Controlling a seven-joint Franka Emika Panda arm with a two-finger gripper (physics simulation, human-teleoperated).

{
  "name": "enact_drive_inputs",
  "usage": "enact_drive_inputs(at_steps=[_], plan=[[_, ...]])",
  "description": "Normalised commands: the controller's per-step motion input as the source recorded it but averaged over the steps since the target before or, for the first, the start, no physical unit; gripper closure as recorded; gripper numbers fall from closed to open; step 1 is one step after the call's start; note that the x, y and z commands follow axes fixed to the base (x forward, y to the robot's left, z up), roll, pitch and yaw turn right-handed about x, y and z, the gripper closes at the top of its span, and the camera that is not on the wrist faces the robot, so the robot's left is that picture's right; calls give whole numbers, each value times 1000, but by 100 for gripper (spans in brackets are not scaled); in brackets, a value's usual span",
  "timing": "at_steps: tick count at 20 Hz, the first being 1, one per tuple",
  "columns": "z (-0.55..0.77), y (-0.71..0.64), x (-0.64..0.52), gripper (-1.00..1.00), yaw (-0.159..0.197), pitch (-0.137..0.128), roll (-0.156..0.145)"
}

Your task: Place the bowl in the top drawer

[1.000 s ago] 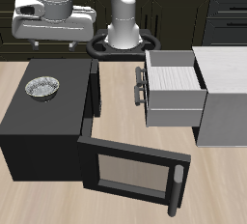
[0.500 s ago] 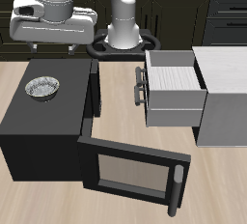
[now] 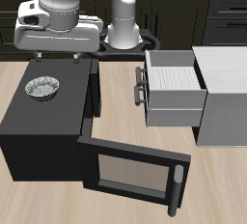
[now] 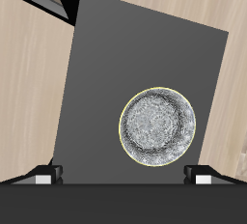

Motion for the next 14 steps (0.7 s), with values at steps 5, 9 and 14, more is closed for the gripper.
enact_drive_inputs(at_steps=[5,9,14], plan=[[-18,60,42,-100,-12,0,2],[-274,-21,26,-100,-23,26,14],[-216,-36,6,-100,-23,21,14]])
